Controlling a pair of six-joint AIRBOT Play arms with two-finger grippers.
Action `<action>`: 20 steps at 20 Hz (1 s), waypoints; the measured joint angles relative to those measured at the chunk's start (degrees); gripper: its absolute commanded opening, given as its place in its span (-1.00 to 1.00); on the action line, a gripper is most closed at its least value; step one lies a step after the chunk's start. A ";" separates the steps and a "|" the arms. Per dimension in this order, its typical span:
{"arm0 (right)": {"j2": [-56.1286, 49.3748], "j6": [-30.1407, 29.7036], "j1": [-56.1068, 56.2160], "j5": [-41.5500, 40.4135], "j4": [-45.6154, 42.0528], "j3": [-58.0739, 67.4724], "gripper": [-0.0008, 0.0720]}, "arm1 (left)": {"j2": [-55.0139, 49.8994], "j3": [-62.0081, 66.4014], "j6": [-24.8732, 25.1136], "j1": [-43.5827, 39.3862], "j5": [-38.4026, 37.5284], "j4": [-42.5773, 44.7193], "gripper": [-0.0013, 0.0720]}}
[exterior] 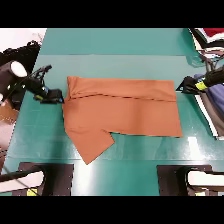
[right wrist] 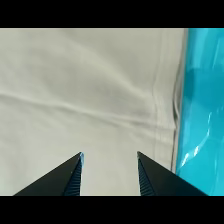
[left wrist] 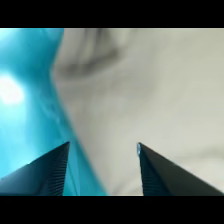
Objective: Fold the shirts.
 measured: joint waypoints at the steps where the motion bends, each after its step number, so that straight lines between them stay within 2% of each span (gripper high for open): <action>1: 2.12 -0.02 -0.11 -0.07 0.22 -1.51 0.11 | 3.39 -4.20 -0.24 0.02 -0.48 -0.44 0.36; 5: 8.94 -0.33 -0.52 -2.93 0.37 -7.19 0.11 | 14.49 -21.29 -1.36 0.11 -0.61 -5.40 0.36; 9: 12.57 -0.42 -0.61 -4.22 0.48 -10.01 0.11 | 20.06 -33.31 -1.90 0.11 1.27 -10.99 0.36; 17: 14.10 -0.44 -0.63 -4.61 0.85 -10.99 0.08 | 22.16 -41.44 -1.44 -2.16 9.79 -20.06 0.36; 18: 14.10 -0.44 -0.63 -4.59 1.36 -11.02 0.08 | 22.21 -41.64 -1.25 -3.56 11.26 -20.94 0.04; 19: 14.14 -0.44 -0.63 -4.59 1.92 -11.04 0.08 | 22.21 -41.81 -1.20 -5.09 13.05 -21.29 -0.56; 20: 14.21 -0.44 -0.63 -4.46 2.23 -11.04 0.08 | 22.21 -41.90 -1.18 -6.21 14.12 -21.31 -0.89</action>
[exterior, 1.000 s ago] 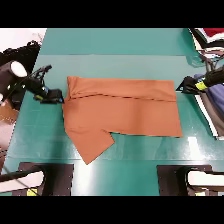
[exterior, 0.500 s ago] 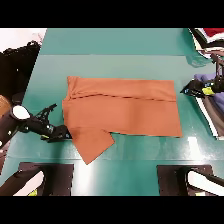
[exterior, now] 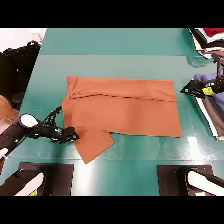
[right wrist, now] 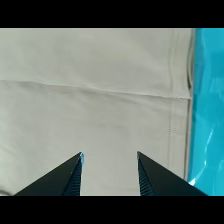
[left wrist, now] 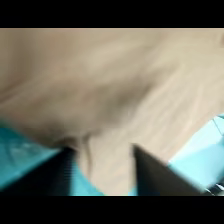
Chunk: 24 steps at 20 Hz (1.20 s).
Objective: Fold the shirts.
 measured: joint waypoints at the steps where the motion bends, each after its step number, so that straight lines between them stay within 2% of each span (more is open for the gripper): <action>1: 0.02 -0.04 -0.13 0.46 0.31 0.00 0.08 | 0.02 0.04 0.04 -0.87 0.76 -0.70 -0.89; 6: 1.55 -1.33 -3.56 5.38 0.13 -3.74 0.08 | 0.07 3.17 0.26 -2.75 -1.18 -2.08 -0.89; 13: 8.61 -2.40 -17.25 7.50 -3.23 -23.17 0.10 | 0.07 8.59 1.03 -3.17 -2.97 -2.56 -0.89; 20: 4.68 -4.87 -24.68 5.51 1.27 -33.79 0.08 | 0.07 9.33 1.18 -3.17 -2.80 -2.62 -0.89; 22: 3.02 -5.44 -25.11 5.09 3.41 -34.53 -0.02 | 0.04 9.38 1.18 -3.17 -2.80 -2.60 -0.89; 23: 2.45 -5.66 -25.24 4.81 4.07 -34.75 -0.27 | 0.04 9.38 1.18 -3.17 -2.80 -2.60 -0.89; 24: 1.97 -5.92 -25.31 4.44 4.31 -34.95 -0.43 | 0.04 9.38 1.18 -3.17 -2.75 -2.60 -0.89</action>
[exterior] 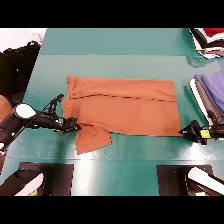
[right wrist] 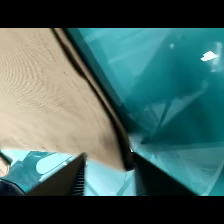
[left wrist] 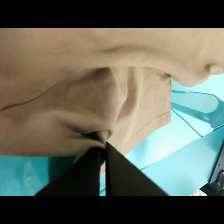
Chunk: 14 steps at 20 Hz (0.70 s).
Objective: Fold the shirts.
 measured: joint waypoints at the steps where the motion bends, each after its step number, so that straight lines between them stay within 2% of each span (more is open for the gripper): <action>1: -0.20 -0.39 -0.07 -0.44 0.24 -0.15 -0.63 | 0.00 0.02 0.00 0.00 0.13 0.00 -0.89; 2: -0.09 -0.79 -0.11 -0.92 0.39 -0.22 -0.84 | 0.02 0.02 0.00 0.00 0.22 0.00 -0.89; 3: 0.46 -1.22 -0.20 -1.31 0.55 -0.31 -0.91 | 0.15 0.02 -0.02 0.00 0.26 0.02 -0.90; 8: 8.04 -2.91 -0.26 0.87 0.74 -0.39 -0.93 | 6.75 0.02 -3.52 0.00 -3.13 3.28 -0.90; 14: 21.77 -2.51 -0.28 8.81 -1.97 0.68 -0.93 | 18.49 2.47 -9.81 0.00 -15.69 5.92 -0.89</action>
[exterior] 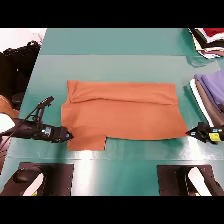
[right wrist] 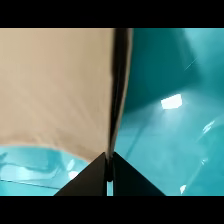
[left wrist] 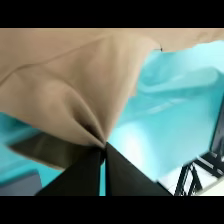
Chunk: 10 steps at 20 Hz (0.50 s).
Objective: Fold the shirts.
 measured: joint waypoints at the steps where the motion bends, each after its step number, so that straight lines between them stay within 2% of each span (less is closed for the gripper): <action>1: 1.57 0.74 0.00 0.90 -0.37 0.79 -0.93 | 0.87 1.29 -0.59 0.00 -0.87 0.24 -0.89; 3: 3.32 2.29 0.44 1.70 -0.90 3.13 -0.93 | 1.77 3.61 -1.29 -0.02 -0.59 1.27 -0.89; 5: 2.45 3.50 2.75 1.70 -0.92 6.34 -0.93 | 1.46 5.05 -1.66 -0.02 2.95 3.72 -0.89; 10: -8.68 6.45 13.44 -4.50 -1.07 17.11 -0.93 | -6.93 6.91 -2.03 -0.02 19.15 8.55 -0.89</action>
